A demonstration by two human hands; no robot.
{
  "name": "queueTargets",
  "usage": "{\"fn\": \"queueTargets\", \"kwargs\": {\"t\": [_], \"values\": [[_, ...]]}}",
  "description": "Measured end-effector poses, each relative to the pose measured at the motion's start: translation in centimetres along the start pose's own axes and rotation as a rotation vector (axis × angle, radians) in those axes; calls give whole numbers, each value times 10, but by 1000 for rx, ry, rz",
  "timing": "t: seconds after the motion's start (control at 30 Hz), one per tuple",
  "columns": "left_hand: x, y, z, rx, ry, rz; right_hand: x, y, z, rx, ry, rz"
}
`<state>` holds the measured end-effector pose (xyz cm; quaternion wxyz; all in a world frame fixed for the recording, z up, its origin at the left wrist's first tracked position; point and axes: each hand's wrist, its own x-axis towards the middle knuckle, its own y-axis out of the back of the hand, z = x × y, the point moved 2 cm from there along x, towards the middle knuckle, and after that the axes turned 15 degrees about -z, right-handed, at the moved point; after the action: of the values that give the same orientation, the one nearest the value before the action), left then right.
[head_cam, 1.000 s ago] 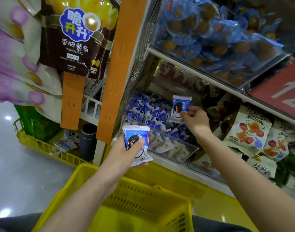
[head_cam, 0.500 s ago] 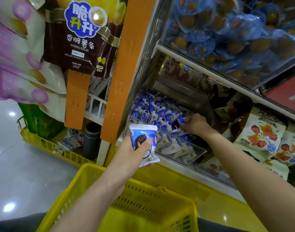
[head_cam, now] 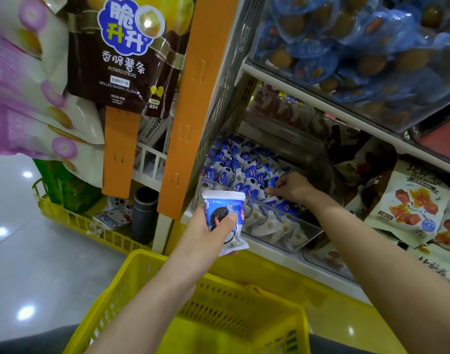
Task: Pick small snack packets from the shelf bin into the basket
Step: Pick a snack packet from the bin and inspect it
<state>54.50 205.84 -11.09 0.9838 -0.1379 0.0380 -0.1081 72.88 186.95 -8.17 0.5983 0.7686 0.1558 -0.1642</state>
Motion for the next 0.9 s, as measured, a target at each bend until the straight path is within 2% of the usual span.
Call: {"fn": "queueTargets", "kwargs": {"t": [0.13,0.2,0.33,0.4,0.47,0.63,0.8,0.9], "values": [[0,-3,1,-30,24,1,2,-6,1,7,-29,67],[-1,-5,2,-82,42,-5,-5,-10,-2,18,9,158],[-2,-6,0,-38,41,22,-53,-20,-21,248,354,445],[-2,-5,-3,28,31,13,-88,-31,-33,307,537,495],[-2,-6,-7,74,23,-16,-115,-49,-38,358,641,429],[-5,-12,-18,141,42,-88,-140,-89,-30,661,622,101],[-11,-21,-24,156,14,-55,-139,-105,-18,954,634,1],[-13,-21,-25,183,-7,-20,-138,-116,-13,998,624,-37]]}}
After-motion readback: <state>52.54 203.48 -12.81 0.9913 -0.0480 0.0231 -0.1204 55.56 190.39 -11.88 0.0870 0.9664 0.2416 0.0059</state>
